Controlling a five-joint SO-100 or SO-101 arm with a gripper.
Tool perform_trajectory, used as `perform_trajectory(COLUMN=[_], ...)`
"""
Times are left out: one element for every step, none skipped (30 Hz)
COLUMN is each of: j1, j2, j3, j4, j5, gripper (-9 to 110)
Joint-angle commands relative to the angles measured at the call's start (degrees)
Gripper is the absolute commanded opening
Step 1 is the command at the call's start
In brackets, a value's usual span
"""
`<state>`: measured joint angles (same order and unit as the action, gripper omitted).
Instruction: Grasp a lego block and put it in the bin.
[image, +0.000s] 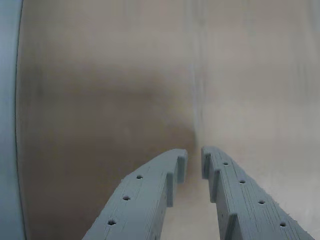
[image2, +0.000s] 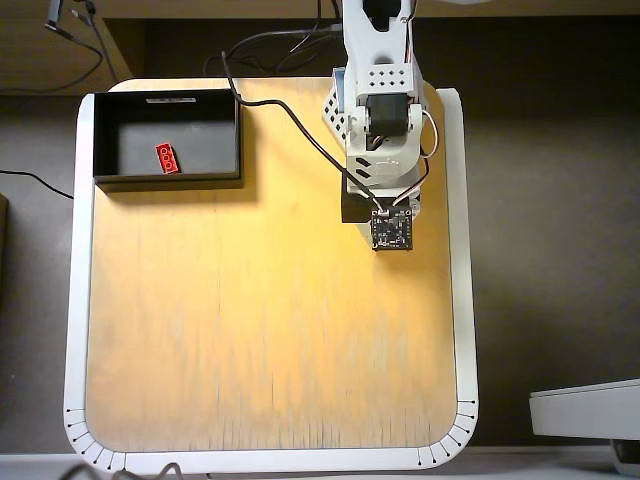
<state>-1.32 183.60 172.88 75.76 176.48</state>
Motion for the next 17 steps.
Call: perform_trajectory(j1=[-0.26,-0.26,-0.26,-0.26,-0.26,-0.26,-0.26,-0.26,-0.26,-0.26,-0.26,-0.26,-0.26,-0.26,-0.26,-0.26,-0.26], j2=[5.36,5.36,5.36,5.36,5.36,5.36,5.36,5.36,5.36,5.36,5.36,5.36,5.36,5.36,5.36,5.36,5.36], j3=[9.05,9.05,9.05,9.05,9.05,9.05,9.05,9.05,9.05,9.05,9.05,9.05,9.05,9.05,9.05,9.05,9.05], j4=[0.44,0.44,0.44,0.44,0.44,0.44,0.44,0.44,0.44,0.44,0.44,0.44,0.44,0.44,0.44,0.44,0.44], j5=[-0.35,-0.44,-0.44,-0.44,-0.44,-0.44,-0.44,-0.44,-0.53,-0.53,-0.62,-0.62,-0.70,-0.97,-1.32,-1.93,-2.11], gripper=[0,0,0,0,0,0,0,0,0,0,0,0,0,0,0,0,0])
